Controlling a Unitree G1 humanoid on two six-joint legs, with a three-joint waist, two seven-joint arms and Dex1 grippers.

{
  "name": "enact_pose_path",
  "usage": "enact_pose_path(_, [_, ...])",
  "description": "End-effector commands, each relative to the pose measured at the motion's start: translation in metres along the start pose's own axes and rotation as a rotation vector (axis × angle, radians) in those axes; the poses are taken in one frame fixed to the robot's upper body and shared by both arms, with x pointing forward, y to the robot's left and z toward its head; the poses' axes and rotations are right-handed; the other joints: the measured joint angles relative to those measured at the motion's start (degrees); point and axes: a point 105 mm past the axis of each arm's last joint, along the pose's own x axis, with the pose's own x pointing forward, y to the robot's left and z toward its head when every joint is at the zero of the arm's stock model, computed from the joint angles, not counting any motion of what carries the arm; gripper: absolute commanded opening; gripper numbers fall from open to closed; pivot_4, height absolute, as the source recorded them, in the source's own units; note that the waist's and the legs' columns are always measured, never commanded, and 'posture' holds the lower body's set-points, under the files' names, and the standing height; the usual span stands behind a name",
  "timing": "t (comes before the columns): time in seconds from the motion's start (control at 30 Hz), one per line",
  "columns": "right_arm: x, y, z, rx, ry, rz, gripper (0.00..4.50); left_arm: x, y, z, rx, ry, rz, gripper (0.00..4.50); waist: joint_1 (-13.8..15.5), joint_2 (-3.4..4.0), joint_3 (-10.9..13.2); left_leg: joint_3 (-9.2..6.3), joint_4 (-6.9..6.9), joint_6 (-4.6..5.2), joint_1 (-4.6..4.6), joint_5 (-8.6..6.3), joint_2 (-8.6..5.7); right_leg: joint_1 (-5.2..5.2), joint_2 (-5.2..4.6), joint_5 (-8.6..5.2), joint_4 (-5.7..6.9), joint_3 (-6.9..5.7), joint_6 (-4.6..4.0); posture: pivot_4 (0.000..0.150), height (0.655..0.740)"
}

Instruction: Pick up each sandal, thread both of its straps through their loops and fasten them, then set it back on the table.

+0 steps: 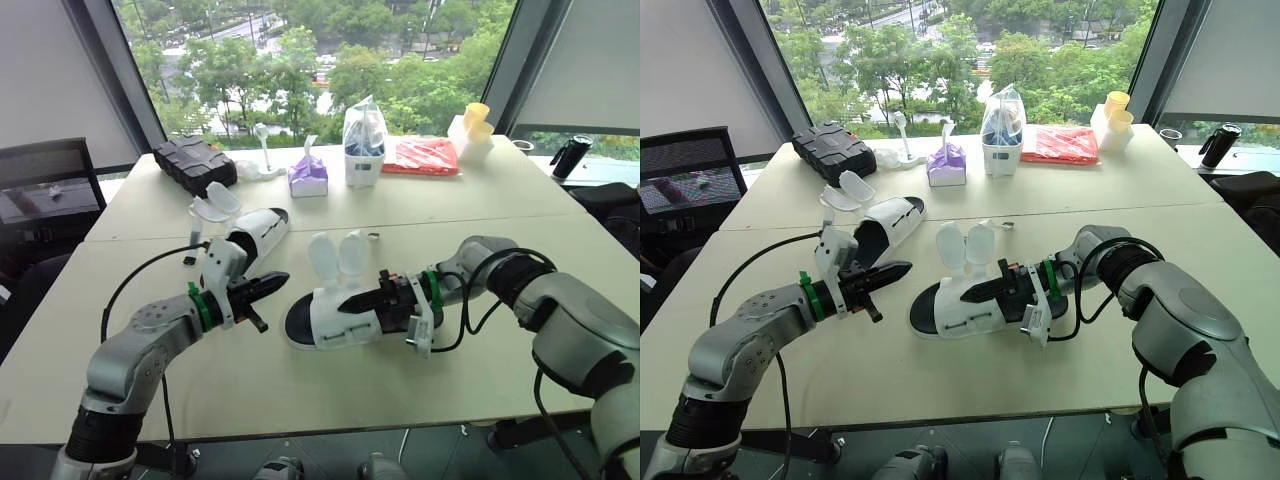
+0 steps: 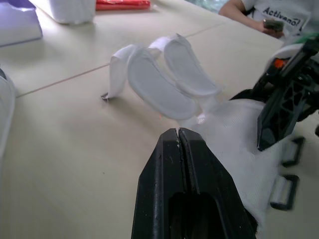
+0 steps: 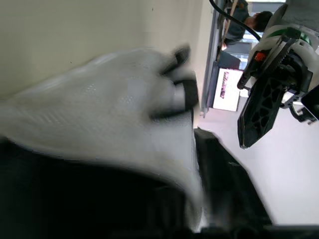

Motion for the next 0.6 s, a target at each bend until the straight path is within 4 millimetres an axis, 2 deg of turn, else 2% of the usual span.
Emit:
enact_pose_path(0.03, [-0.006,-0.007,-0.007,0.057,0.039,0.001,2.59,0.000,-0.008,0.000,0.060,0.024,-0.043,0.00,0.0,0.00,0.0,0.00,0.00,0.00,0.00,0.00,0.00,0.00,0.02,0.00,0.00,0.02,0.00,0.150,0.7400])
enact_pose_path(0.07, [-0.008,-0.007,-0.008,0.085,0.054,0.000,2.99,0.001,-0.009,-0.003,0.064,0.034,-0.052,0.00,0.0,0.00,0.0,0.00,0.00,0.00,0.01,0.00,0.01,0.02,0.03,0.00,0.00,0.02,0.00,0.150,0.7400])
enact_pose_path(0.1, [-0.011,-0.007,-0.008,0.113,0.063,0.008,3.64,0.001,-0.009,-0.006,0.079,0.050,-0.062,0.00,0.0,-0.01,0.0,0.00,0.00,0.00,0.01,0.00,0.01,0.03,0.03,0.01,0.00,0.02,-0.01,0.150,0.7400])
enact_pose_path(0.17, [-0.016,-0.007,-0.008,0.168,0.083,0.009,4.46,0.001,-0.009,-0.013,0.105,0.081,-0.079,0.00,0.0,-0.01,0.0,0.00,0.01,0.00,0.05,0.00,0.02,0.10,0.03,0.01,-0.01,0.02,-0.02,0.150,0.7400])
enact_pose_path(0.3, [-0.028,-0.013,-0.011,0.243,0.137,-0.022,4.46,0.001,-0.009,-0.034,0.162,0.167,-0.137,0.00,0.0,-0.01,0.0,0.00,0.01,0.02,0.21,0.00,0.03,0.29,0.05,0.01,-0.03,0.02,-0.03,0.150,0.7400])
enact_pose_path(0.5, [-0.033,-0.016,-0.012,0.269,0.178,-0.034,4.46,0.006,-0.009,-0.044,0.175,0.188,-0.193,0.00,-0.2,-0.02,0.0,0.00,0.01,0.04,0.21,-0.01,0.06,0.29,0.05,0.01,-0.04,0.02,-0.03,0.150,0.7400])
enact_pose_path(0.6, [-0.035,-0.019,-0.014,0.282,0.205,-0.063,4.46,0.018,-0.010,-0.051,0.179,0.204,-0.255,0.00,-0.2,-0.02,0.0,-0.01,0.01,0.04,0.21,-0.01,0.10,0.29,0.05,0.01,-0.03,0.02,-0.03,0.150,0.7400])
